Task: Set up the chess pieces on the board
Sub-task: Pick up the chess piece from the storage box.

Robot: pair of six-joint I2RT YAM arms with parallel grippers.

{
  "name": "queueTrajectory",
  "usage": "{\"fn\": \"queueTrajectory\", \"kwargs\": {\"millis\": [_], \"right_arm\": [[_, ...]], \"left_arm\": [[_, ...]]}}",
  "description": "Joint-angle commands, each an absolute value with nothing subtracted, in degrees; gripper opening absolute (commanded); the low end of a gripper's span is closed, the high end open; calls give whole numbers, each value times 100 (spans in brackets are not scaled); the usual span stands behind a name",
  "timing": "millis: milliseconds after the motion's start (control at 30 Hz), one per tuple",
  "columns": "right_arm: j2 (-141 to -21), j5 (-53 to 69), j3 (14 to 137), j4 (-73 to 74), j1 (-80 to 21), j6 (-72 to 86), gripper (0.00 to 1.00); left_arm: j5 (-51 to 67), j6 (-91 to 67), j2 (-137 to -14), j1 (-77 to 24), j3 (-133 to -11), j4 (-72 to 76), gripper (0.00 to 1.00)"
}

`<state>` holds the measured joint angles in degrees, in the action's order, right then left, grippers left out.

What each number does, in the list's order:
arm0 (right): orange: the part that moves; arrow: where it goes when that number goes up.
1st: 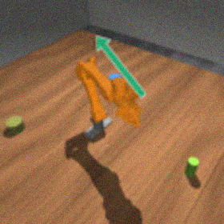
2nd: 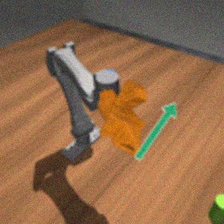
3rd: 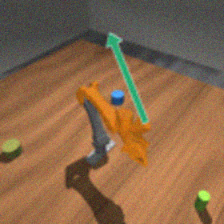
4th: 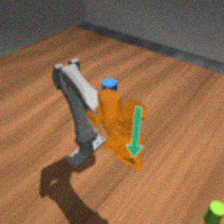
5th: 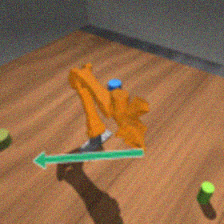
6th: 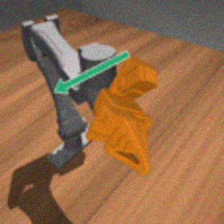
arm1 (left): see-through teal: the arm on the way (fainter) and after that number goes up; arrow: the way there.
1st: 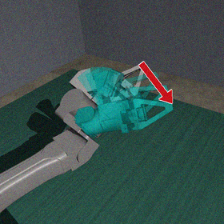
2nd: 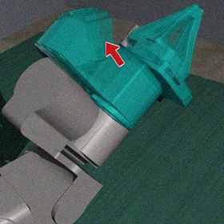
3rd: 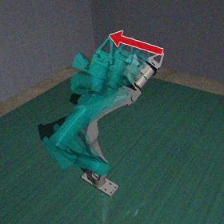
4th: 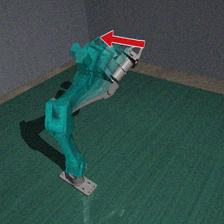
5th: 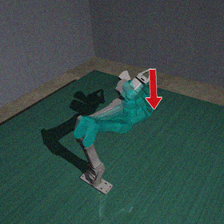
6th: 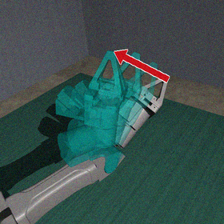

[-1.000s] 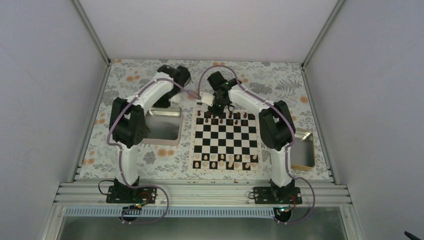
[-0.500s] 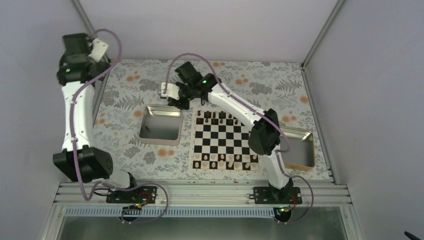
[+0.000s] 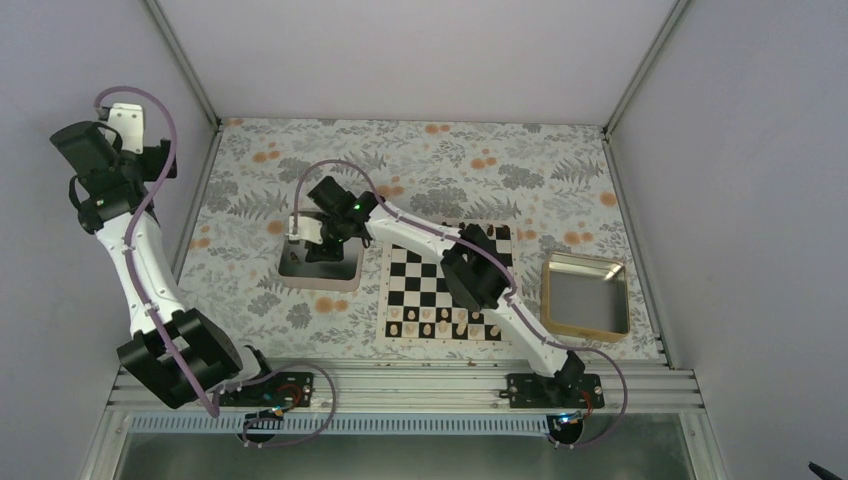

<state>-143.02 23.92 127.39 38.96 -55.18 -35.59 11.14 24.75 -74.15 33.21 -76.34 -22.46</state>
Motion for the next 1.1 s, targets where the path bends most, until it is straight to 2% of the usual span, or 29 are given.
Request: {"fn": "queueTrajectory", "kwargs": {"millis": [0, 400, 1067], "right_arm": [[-14446, 2681, 12996, 3447, -5629, -3355, 35], [-14845, 2906, 13179, 2971, -5693, -3121, 36], [-15230, 2690, 13295, 2578, -5723, -2997, 36]], "left_arm": [[2122, 1845, -7480, 3709, -7423, -1724, 100], [2651, 1532, -7418, 3946, -6691, -1471, 100], [2918, 1430, -7405, 4163, -6548, -1520, 100]]}}
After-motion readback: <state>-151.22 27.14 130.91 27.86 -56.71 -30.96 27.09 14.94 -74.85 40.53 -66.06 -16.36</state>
